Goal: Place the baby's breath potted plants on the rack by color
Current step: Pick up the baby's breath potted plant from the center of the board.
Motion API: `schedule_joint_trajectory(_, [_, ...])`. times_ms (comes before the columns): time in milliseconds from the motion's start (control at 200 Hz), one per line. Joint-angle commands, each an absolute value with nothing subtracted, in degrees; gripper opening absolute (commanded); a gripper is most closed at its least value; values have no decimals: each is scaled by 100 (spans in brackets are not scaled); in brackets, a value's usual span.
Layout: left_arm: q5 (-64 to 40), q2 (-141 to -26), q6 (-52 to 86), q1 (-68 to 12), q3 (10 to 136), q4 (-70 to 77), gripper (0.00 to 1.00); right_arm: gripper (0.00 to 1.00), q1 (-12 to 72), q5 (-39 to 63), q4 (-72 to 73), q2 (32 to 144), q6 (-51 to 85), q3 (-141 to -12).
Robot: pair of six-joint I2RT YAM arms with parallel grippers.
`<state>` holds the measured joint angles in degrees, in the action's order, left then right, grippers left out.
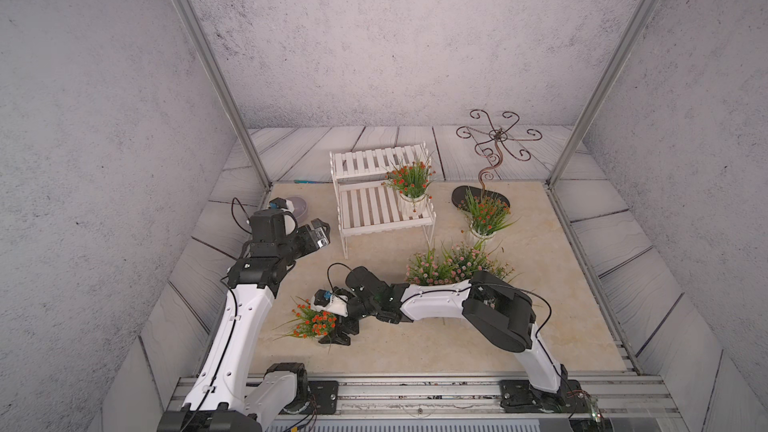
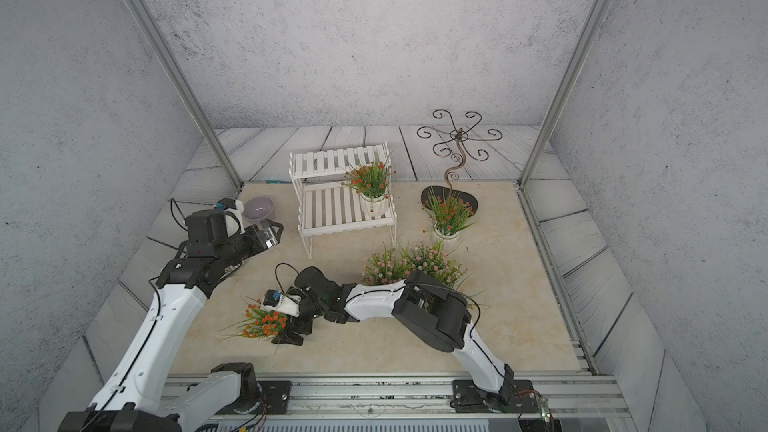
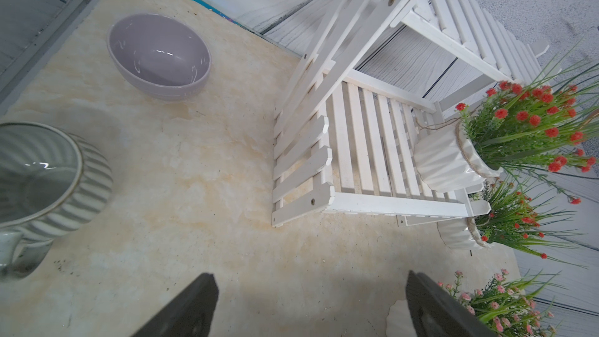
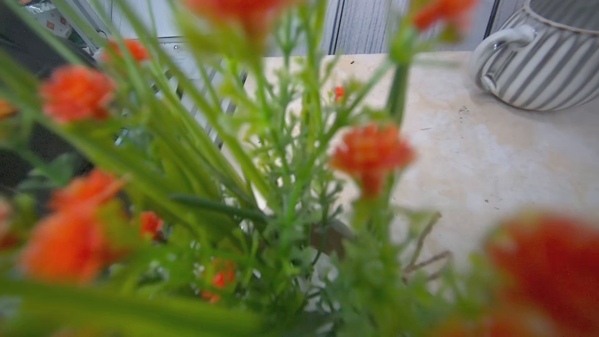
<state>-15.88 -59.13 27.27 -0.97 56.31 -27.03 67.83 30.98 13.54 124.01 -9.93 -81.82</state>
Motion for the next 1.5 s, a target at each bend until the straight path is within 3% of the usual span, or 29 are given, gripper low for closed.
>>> schedule_joint_trajectory(0, [-1565, -5854, 2740, -53, 5729, -2645, 95, 99, 6838, 3457, 739, 12798, -1125, -8561])
schedule_joint_trajectory(265, [-1556, -5854, 2760, -53, 5759, -2630, 95, 100, 6838, 3537, 246, 13166, -1195, -8933])
schedule_joint_trajectory(430, [-1532, -5827, 2751, -53, 5761, -2632, 95, 89, 6838, 3246, 444, 13154, -1102, -8804])
schedule_joint_trajectory(651, [-1522, -5792, 2738, -53, 5753, -2646, 95, 81, 6822, 2839, 1307, 12550, -854, -8120])
schedule_joint_trajectory(956, [-1494, -5748, 2706, -50, 5761, -2668, 95, 80, 6539, 2094, 2073, 11321, -222, -7092])
schedule_joint_trajectory(1186, [-1477, -5782, 2698, -52, 5858, -2671, 95, 80, 6123, 1301, 1923, 10354, 104, -6637])
schedule_joint_trajectory(1491, [-1494, -5836, 2725, -44, 5880, -2626, 95, 81, 5498, 644, 1043, 9515, 256, -7029])
